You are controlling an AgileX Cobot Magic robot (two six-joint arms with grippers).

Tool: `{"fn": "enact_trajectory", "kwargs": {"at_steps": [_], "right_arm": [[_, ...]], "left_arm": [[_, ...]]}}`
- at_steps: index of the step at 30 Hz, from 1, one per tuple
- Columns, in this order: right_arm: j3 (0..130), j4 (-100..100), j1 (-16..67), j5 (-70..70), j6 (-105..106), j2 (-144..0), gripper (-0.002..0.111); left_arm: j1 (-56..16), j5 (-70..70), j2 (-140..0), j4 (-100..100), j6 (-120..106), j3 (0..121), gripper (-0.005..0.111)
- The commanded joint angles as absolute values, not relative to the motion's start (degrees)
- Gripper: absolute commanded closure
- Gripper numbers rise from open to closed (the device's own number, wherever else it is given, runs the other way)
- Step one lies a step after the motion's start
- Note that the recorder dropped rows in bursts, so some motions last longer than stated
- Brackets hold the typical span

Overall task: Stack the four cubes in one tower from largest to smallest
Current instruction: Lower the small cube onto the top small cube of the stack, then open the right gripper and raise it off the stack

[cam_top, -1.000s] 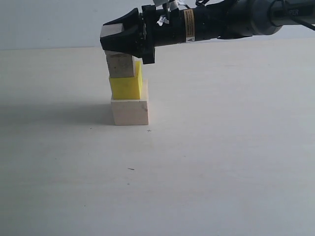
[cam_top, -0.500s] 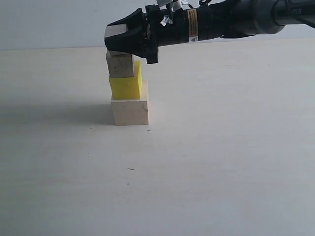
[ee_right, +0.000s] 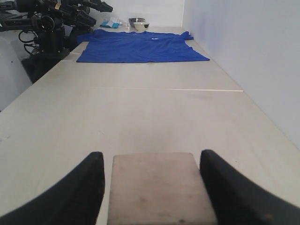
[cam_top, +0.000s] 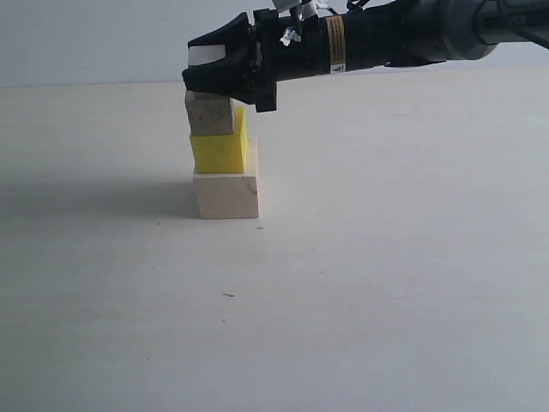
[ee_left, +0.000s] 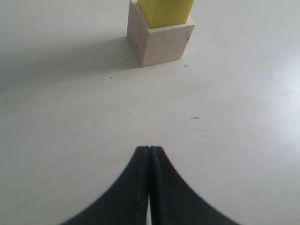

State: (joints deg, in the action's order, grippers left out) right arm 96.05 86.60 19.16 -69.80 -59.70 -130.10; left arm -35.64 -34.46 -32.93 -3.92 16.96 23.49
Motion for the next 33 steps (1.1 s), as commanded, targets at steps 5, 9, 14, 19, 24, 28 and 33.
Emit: {"fn": "enact_trajectory", "kwargs": {"at_steps": [5, 9, 14, 19, 24, 28, 33], "right_arm": [[96.44, 86.54, 18.96, -69.96, -59.73, -129.96, 0.045], [96.44, 86.54, 18.96, -69.96, -60.52, -129.96, 0.045], [96.44, 86.54, 18.66, -69.96, -61.15, -129.23, 0.045], [96.44, 86.54, 17.81, -69.96, -63.17, -127.20, 0.045], [96.44, 86.54, 17.57, -69.96, -64.71, -125.40, 0.045], [96.44, 86.54, 17.38, -69.96, -64.95, -123.60, 0.045], [96.44, 86.61, 16.35, -69.96, -68.86, -119.68, 0.045]], "left_arm": [[-35.96, -33.56, -33.08, -4.15, 16.73, 23.17, 0.106], [-35.96, -33.56, -33.08, -4.15, 16.73, 23.17, 0.106], [-35.96, -33.56, -33.08, -4.15, 16.73, 23.17, 0.106], [-35.96, -33.45, -33.08, -4.15, 16.73, 22.97, 0.106], [-35.96, -32.95, -33.08, -4.15, 16.73, 22.70, 0.106], [-35.96, -32.95, -33.08, -4.15, 16.73, 22.70, 0.106], [-35.96, -32.95, -33.08, -4.15, 16.73, 22.70, 0.106]]}}
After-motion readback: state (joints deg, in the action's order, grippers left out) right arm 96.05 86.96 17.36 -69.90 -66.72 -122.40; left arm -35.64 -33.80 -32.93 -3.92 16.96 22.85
